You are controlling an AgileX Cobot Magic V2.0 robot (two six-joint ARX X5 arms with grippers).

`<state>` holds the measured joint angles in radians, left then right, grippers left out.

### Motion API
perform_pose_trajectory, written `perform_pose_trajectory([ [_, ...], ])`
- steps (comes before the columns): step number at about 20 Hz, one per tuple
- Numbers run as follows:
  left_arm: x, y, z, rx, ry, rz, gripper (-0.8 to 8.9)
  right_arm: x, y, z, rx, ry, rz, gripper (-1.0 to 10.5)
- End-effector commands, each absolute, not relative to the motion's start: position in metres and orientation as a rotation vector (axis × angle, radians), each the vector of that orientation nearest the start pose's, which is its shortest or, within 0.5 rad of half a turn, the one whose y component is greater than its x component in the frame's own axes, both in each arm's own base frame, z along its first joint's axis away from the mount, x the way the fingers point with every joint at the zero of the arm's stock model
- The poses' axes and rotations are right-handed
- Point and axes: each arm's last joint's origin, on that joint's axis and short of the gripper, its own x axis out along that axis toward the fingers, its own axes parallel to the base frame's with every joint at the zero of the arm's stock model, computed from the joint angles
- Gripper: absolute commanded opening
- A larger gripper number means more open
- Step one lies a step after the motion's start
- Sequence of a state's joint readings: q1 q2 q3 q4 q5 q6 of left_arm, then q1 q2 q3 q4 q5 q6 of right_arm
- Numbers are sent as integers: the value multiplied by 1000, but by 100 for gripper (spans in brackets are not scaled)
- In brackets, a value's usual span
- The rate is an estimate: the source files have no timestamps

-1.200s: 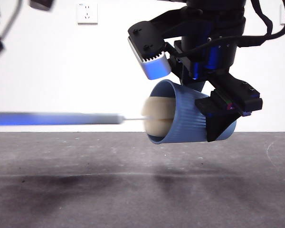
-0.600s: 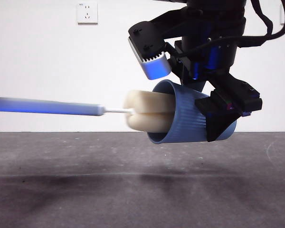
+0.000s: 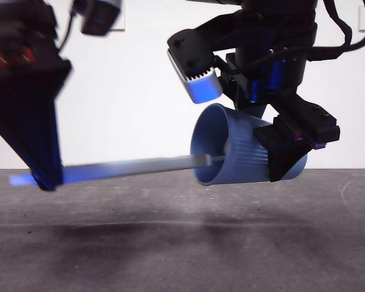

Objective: Pick up the cup brush,pick up the cup,insert the brush into the cup,clean the cup,put the cup brush back,put the cup back to the fixed position on the table

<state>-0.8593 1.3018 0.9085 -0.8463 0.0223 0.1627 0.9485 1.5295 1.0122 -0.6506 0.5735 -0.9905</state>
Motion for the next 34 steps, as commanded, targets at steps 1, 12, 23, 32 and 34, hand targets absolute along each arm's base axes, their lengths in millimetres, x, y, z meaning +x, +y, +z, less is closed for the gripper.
perform_pose_trajectory([
  [1, 151, -179, 227, 633, 1089, -870, -9, 179, 229, 212, -1691, 650, 797, -12],
  [12, 122, -125, 256, 674, 1196, -618, -9, 179, 226, 211, -1679, 678, 777, -12],
  [23, 78, -66, 295, 365, 1005, -388, -9, 185, 223, 220, -1177, 746, 543, -12],
  [32, 142, -112, 295, 5, 806, -275, -9, 165, 205, 300, -220, 560, 519, -12],
  [34, 165, -124, 287, -71, 818, -299, -9, 157, 194, 319, -160, 478, 529, -12],
])
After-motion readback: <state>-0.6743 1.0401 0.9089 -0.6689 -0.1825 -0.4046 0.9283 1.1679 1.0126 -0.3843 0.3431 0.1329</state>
